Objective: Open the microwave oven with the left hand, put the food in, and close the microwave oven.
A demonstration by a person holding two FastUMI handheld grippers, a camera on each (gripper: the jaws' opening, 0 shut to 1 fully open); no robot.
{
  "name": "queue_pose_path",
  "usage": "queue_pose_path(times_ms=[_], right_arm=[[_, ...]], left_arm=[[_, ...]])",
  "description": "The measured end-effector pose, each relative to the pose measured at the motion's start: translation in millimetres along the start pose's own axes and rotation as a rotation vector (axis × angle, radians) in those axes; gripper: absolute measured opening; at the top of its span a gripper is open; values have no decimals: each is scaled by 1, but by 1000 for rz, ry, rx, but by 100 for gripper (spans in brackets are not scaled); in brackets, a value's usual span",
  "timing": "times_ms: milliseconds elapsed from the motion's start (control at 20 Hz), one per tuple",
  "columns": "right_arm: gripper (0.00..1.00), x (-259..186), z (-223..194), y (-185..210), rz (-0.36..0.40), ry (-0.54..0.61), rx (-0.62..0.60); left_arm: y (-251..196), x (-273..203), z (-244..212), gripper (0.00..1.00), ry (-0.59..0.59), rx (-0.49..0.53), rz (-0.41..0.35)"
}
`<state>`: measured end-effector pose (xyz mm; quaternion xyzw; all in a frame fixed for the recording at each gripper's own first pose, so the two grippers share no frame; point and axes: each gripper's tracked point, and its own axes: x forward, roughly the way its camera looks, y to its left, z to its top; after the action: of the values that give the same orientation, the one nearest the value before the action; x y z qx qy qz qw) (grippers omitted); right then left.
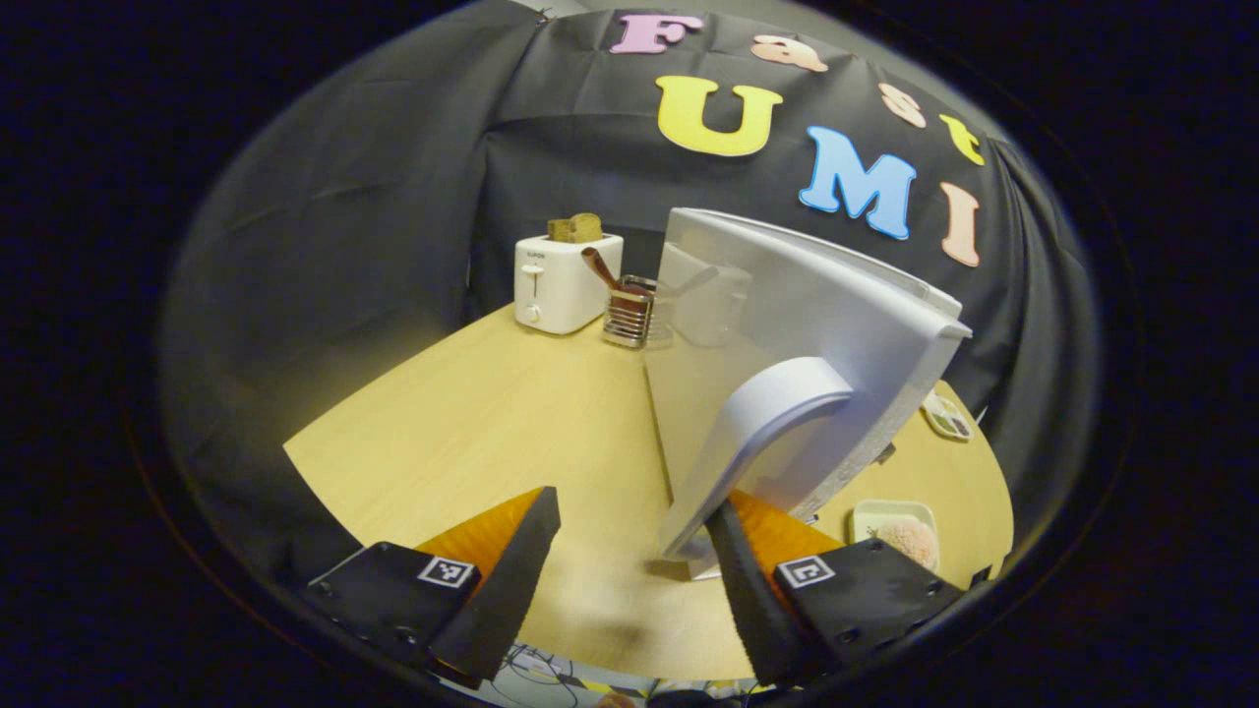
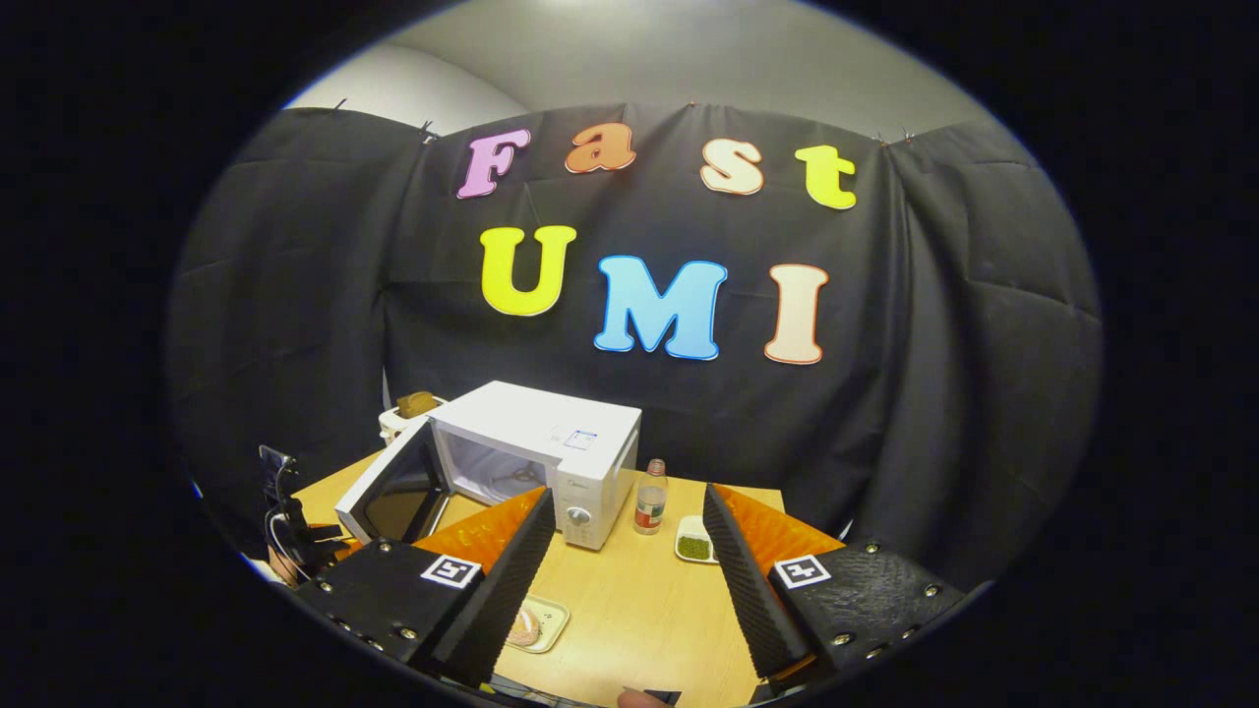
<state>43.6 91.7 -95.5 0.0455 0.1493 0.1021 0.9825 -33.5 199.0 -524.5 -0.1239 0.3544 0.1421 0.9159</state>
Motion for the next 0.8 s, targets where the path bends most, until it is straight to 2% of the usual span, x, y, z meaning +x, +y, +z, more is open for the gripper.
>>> queue_pose_path(times_ms=[100, 300, 400, 550, 600, 650, 700, 750, 800], right_arm=[[93, 3, -6, 2, 30, 14, 6], [93, 9, -20, 15, 120, 36, 62], [94, 16, -34, 23, 170, 59, 77], [94, 26, -62, 41, 241, 95, 79], [95, 29, -72, 49, 267, 109, 83], [95, 31, -82, 57, 294, 123, 89], [96, 33, -93, 66, 314, 142, 96], [96, 37, -105, 73, 325, 165, 107], [96, 38, -115, 81, 334, 190, 121]], left_arm=[[7, -20, 13, 99, -54, 33, 63], [16, -80, 26, 100, -91, 28, 135], [16, -118, 34, 94, -108, -1, 158], [2, -178, 48, 100, -141, -35, 141], [-3, -194, 53, 94, -152, -22, 140], [-7, -209, 58, 94, -160, -5, 138], [-12, -223, 65, 100, -171, 5, 134], [-17, -233, 73, 94, -185, 2, 121], [-24, -242, 82, 94, -205, -4, 107]])
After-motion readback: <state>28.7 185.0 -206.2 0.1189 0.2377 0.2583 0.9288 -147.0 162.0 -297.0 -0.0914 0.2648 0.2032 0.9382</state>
